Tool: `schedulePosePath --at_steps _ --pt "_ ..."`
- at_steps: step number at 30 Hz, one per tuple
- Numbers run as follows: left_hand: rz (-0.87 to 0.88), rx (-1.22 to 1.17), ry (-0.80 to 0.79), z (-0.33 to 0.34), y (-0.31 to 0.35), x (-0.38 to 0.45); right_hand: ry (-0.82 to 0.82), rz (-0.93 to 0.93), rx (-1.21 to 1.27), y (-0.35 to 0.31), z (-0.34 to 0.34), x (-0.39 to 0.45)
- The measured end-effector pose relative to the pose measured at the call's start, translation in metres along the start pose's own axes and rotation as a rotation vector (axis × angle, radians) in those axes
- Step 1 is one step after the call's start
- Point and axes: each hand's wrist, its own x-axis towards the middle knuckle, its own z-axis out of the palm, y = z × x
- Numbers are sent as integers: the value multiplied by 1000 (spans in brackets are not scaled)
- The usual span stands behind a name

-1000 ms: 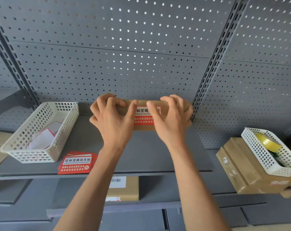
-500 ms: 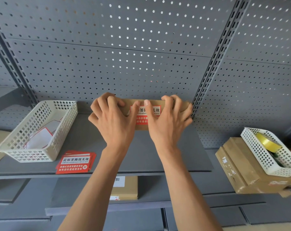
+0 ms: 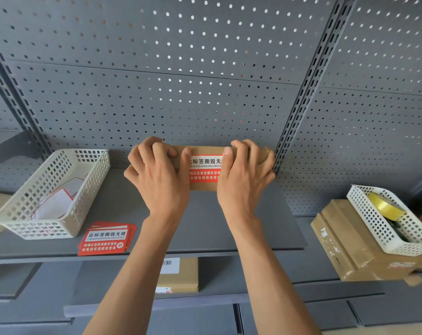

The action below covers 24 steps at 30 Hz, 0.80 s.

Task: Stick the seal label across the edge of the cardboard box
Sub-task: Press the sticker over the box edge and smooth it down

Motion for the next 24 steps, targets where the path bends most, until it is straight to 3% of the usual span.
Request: schedulePosePath --at_steps 16,24 --pt "14 -51 -34 -4 -2 0 -56 -1 94 7 -5 4" --pt "30 12 -79 -5 -1 1 -117 -68 -65 5 -6 2"
